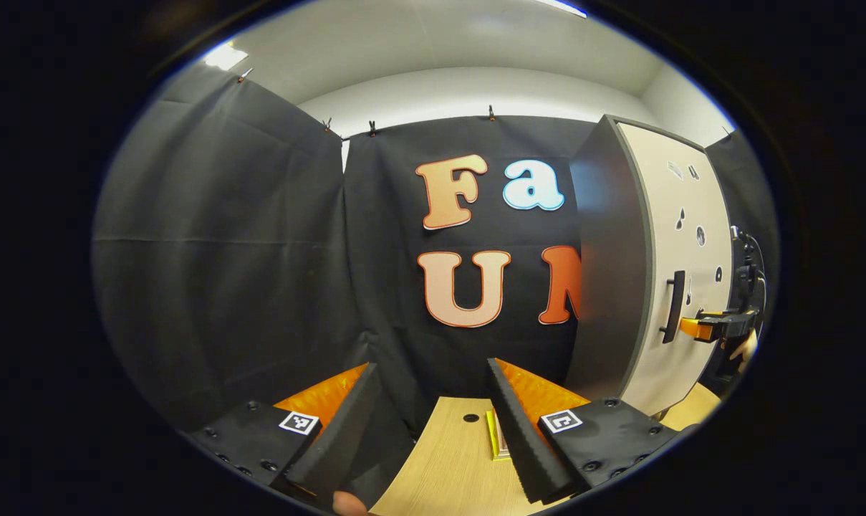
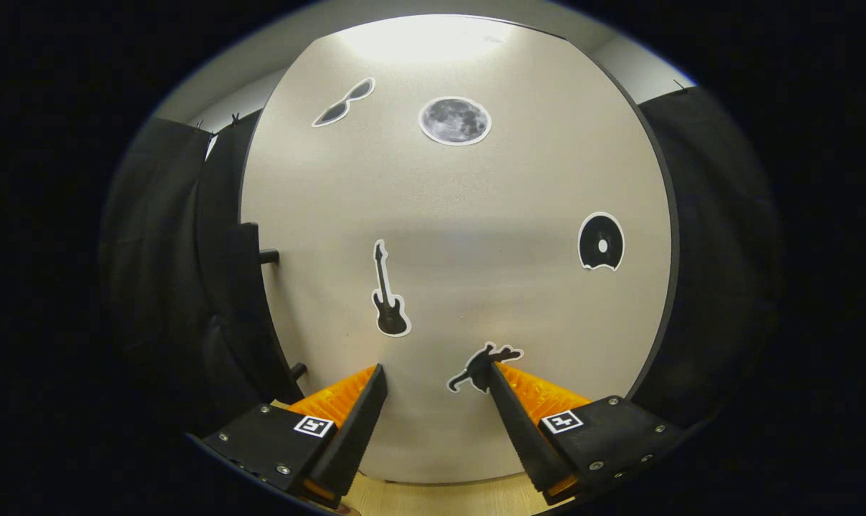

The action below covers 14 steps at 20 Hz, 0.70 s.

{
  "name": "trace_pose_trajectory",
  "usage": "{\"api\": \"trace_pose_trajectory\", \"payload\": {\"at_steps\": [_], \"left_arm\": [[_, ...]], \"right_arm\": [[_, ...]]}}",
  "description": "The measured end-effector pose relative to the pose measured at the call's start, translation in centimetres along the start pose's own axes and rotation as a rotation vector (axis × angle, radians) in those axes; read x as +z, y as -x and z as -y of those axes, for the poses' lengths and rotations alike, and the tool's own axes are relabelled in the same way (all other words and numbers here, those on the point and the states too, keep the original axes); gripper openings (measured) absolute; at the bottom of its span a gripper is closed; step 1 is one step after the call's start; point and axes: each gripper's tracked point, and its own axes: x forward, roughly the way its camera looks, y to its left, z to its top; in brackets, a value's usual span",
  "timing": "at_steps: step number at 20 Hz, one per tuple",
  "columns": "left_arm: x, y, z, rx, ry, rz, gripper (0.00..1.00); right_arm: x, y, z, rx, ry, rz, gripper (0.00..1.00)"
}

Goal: Open the cabinet door with the right hand, grasp the bottle in the cabinet with the left hand and place it on the coaster, then close the cabinet door with the right hand.

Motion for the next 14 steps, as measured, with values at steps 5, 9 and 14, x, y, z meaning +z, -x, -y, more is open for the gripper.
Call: {"api": "trace_pose_trajectory", "payload": {"at_steps": [5, 9, 14], "left_arm": [[-0.6, -0.3, -0.3, 0.006, 0.002, -0.009, 1.00], [-1.0, -0.5, -0.3, 0.002, 0.004, -0.021, 0.97], [0.9, -1.2, 0.1, -0.019, 0.005, 0.005, 0.97]], "right_arm": [[0.0, -0.2, 0.0, -0.017, 0.011, -0.006, 0.90], [0.6, 0.4, 0.8, -0.034, 0.009, -0.013, 0.90], [5.5, 4.7, 3.7, -0.060, 0.057, 0.043, 0.90]]}}
